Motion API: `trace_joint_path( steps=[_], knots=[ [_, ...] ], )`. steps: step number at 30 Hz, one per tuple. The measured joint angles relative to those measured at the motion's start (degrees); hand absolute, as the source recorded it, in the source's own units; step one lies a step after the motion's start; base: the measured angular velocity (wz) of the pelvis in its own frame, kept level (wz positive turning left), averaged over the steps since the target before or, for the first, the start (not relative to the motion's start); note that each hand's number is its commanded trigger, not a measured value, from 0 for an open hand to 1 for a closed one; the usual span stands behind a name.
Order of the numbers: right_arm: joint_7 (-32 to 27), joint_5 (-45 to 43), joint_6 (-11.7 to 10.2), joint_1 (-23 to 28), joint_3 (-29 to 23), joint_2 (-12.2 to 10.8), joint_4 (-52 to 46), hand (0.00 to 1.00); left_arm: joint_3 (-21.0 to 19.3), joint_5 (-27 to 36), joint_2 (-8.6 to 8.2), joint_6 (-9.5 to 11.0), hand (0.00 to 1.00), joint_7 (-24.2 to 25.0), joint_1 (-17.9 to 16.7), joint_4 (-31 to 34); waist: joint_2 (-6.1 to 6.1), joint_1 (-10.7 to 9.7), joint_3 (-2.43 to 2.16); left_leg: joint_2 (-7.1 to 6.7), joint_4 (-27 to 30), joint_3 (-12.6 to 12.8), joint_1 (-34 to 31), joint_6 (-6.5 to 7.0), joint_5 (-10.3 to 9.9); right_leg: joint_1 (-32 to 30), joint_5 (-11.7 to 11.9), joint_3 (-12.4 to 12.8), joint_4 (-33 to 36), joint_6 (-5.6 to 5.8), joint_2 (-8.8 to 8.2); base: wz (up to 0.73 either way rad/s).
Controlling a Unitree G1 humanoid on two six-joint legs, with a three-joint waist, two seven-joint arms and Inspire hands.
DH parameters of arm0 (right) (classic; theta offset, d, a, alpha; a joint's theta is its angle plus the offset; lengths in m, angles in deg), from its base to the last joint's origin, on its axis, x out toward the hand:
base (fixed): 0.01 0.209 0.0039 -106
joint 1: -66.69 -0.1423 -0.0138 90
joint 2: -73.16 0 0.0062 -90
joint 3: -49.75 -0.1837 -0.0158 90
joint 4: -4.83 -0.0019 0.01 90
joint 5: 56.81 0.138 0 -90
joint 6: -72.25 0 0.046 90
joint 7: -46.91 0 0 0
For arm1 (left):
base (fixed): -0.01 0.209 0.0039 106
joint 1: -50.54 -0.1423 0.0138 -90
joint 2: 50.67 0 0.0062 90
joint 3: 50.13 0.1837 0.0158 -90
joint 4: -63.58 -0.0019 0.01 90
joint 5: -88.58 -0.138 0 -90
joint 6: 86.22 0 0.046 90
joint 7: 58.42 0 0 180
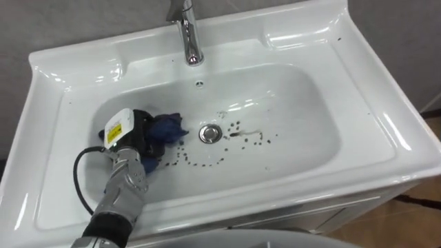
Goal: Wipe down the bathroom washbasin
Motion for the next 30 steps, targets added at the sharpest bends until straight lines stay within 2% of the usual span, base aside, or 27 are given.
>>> trace_joint_path(
  steps=[4, 10, 14, 16, 21, 26, 28, 30],
  knots=[
    [0.4, -0.19, 0.01, -0.41, -0.04, 0.04, -0.04, 0.0, -1.17, 3.0, -0.22, 0.63, 1.0, 0.18, 0.62, -1.37, -0.09, -0.14, -0.04, 0.0, 0.0, 0.94, -0.08, -0.08, 0.0, -0.78, -0.14, 1.08, 0.78, -0.12, 0.25, -0.13],
    [0.62, -2.04, 0.11, -0.31, -0.47, -0.08, -0.36, 0.0, -0.4, 8.25, -0.29, 2.36, 1.0, 1.63, 0.43, -1.57, -0.33, -0.78, -0.13, -0.02, -0.06, 0.9, -0.11, -0.04, -0.03, -0.6, -0.14, 0.91, 0.48, -0.03, 0.14, -0.01],
    [0.73, -2.04, 0.05, -0.45, -0.36, -0.88, -0.59, 0.0, -0.38, 9.73, -0.88, 2.59, 1.0, 2.55, 0.63, -1.54, -0.79, -1.44, -0.22, -0.08, -0.09, 0.75, -0.19, 0.03, -0.07, -0.67, -0.25, 0.98, 0.5, 0.11, 0.12, 0.01],
    [0.9, -2.02, 0.5, -0.36, -0.29, -1.1, -0.58, 0.0, 0.39, 12.91, -1.09, 2.59, 1.0, 4.29, 1.26, -1.62, -0.91, -1.44, -0.2, -0.15, -0.12, 0.75, -0.24, 0.13, -0.17, -0.7, -0.3, 0.93, 0.44, 0.2, 0.06, 0.0],
    [1.28, -2.04, 1.34, -0.35, 0.17, -1.21, -0.59, 0.0, 1.37, 15.77, -1.6, 2.7, 1.0, 6.86, 2.91, -1.63, -1.57, -1.51, -0.16, -0.22, -0.15, 0.42, -0.41, 0.2, -0.24, -0.86, -0.29, 0.93, 0.37, 0.28, 0.01, 0.0],
    [1.26, -1.79, 1.85, -0.56, 0.47, -1.57, -1.05, 0.0, 5.68, 20.69, -1.67, 1.78, 1.0, 8.22, 4.39, -0.54, -1.63, -2.17, -0.16, -0.36, -0.02, 0.23, -1.45, 0.34, -0.31, -1.82, -0.22, 0.89, 0.24, 0.49, -0.12, 0.01],
    [1.28, -1.64, 2.61, -0.53, 1.71, -1.92, -1.12, 0.0, 8.51, 23.82, -1.66, -0.77, 1.0, 10.28, 5.15, 1.45, -1.55, -3.45, -0.11, -0.29, -0.02, -0.04, -1.52, 0.36, -0.3, -1.27, -0.01, 0.42, -0.8, 0.61, -0.19, 0.11],
    [1.33, -1.51, 2.61, -0.41, 2.49, -2.15, -1.25, 0.0, 10.91, 24.9, -1.76, -2.02, 1.0, 12.58, 5.99, 2.09, -1.43, -4.08, -0.04, -0.21, -0.02, -0.02, -1.49, 0.38, -0.3, -0.76, 0.26, 0.16, -1.67, 0.69, -0.18, 0.03]
  ],
)
